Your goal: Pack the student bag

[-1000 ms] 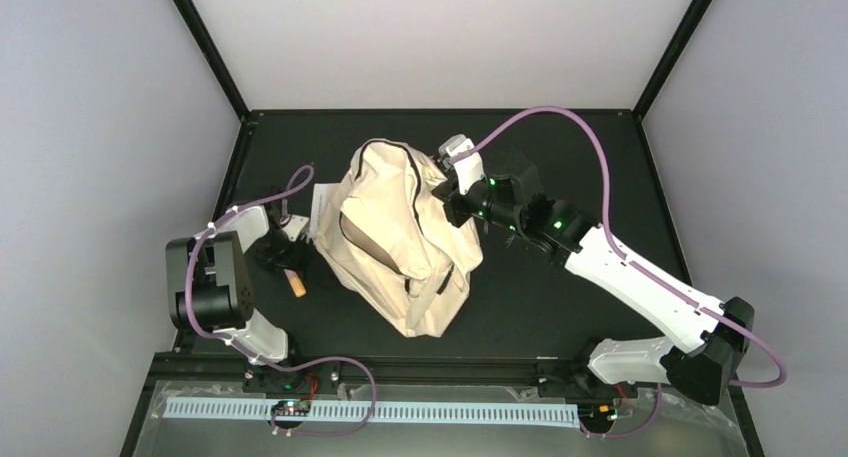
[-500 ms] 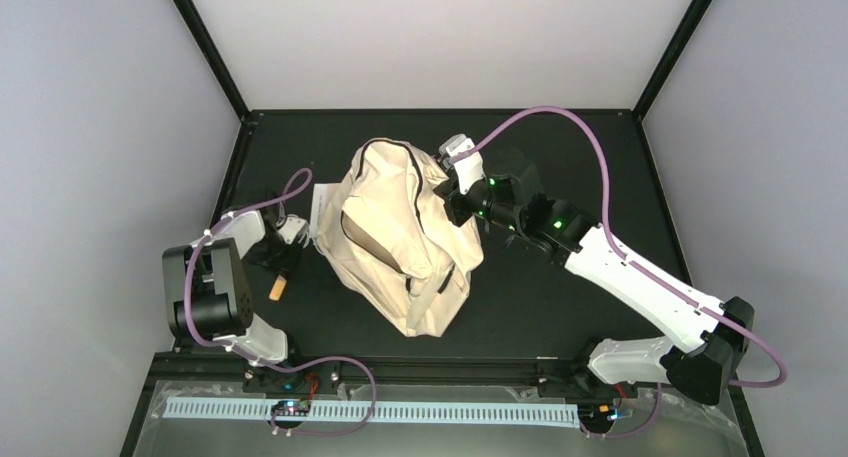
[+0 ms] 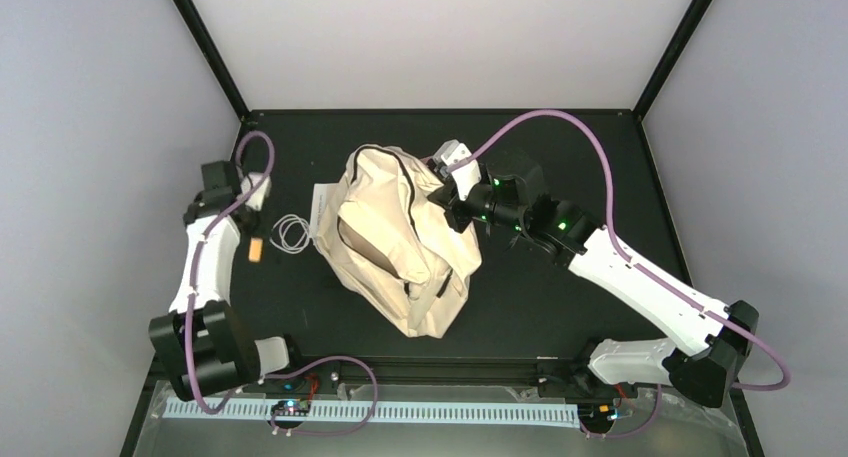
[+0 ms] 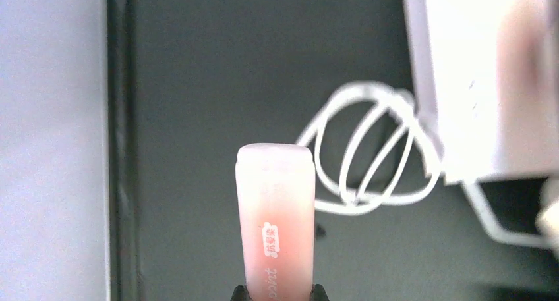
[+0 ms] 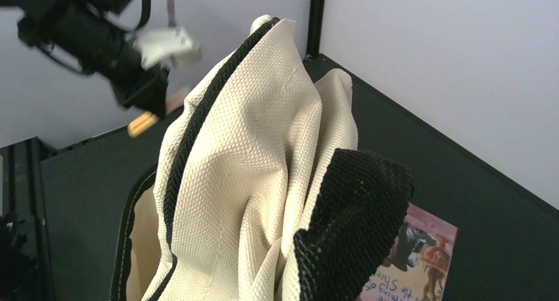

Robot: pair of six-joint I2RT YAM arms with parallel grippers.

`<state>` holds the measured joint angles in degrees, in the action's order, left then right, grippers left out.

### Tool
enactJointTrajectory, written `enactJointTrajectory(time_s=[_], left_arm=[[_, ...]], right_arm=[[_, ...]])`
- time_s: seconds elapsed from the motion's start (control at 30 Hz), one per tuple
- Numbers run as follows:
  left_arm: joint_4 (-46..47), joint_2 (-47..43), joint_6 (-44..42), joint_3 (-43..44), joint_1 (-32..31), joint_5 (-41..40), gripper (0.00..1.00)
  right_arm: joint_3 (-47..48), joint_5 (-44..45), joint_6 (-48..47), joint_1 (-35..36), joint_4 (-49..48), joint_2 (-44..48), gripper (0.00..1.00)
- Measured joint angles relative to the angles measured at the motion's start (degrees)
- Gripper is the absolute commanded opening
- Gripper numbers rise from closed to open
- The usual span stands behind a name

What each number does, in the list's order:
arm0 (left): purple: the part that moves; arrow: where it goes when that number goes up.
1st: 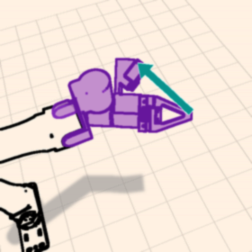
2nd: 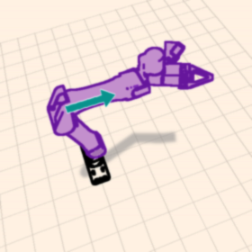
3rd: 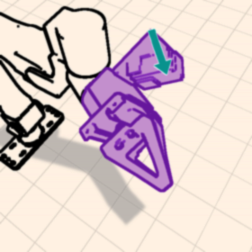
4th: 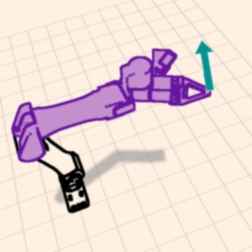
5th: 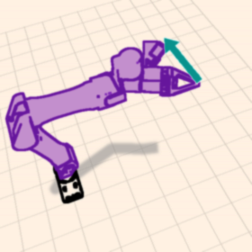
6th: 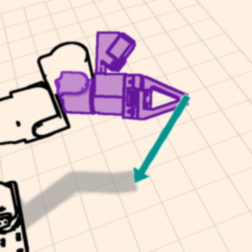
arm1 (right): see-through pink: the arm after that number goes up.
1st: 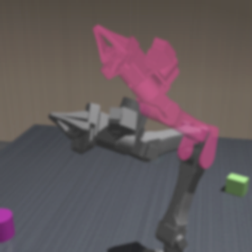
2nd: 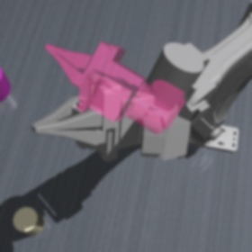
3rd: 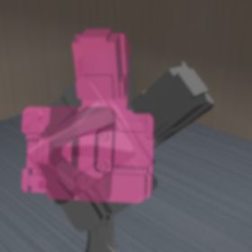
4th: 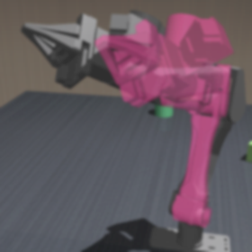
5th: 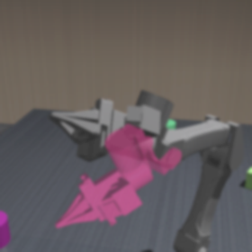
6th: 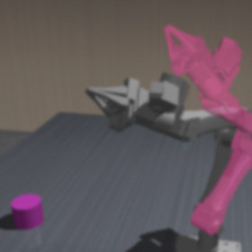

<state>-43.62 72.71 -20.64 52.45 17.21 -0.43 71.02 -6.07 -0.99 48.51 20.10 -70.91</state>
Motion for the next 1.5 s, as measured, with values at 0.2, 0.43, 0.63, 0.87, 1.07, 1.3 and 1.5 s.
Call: enactJointTrajectory(time_s=[0.2,0.43,0.63,0.87,1.07,1.3,1.5], left_arm=[[0.94,-6.10,2.62,13.62,-2.99,12.11,0.01],[-1.68,-11.63,-2.47,26.12,-27.23,36.20,0.02],[-7.48,-10.21,-8.35,24.22,-35.82,39.01,0.01],[-9.18,-10.95,-9.81,22.82,-34.75,35.23,0.04],[-9.25,-11.82,-8.37,23.08,-33.24,29.00,0.61],[-8.81,-6.51,-4.13,25.14,-26.53,21.16,0.96],[-8.59,1.77,-1.31,25.07,-19.93,17.75,0.98]], right_arm=[[0.00,-3.87,-2.80,0.00,-0.35,0.02,0.01],[1.18,-3.96,-4.26,0.00,0.02,-1.14,0.01],[2.54,-3.50,-3.82,0.00,0.57,-2.64,0.01],[3.23,-0.28,-2.40,-0.24,1.99,-2.78,0.01],[3.32,3.26,-0.07,-4.63,6.21,-0.72,0.01],[0.94,12.37,4.55,-18.47,12.96,5.75,0.01],[-7.02,20.00,7.28,-33.11,15.17,13.46,0.01]])
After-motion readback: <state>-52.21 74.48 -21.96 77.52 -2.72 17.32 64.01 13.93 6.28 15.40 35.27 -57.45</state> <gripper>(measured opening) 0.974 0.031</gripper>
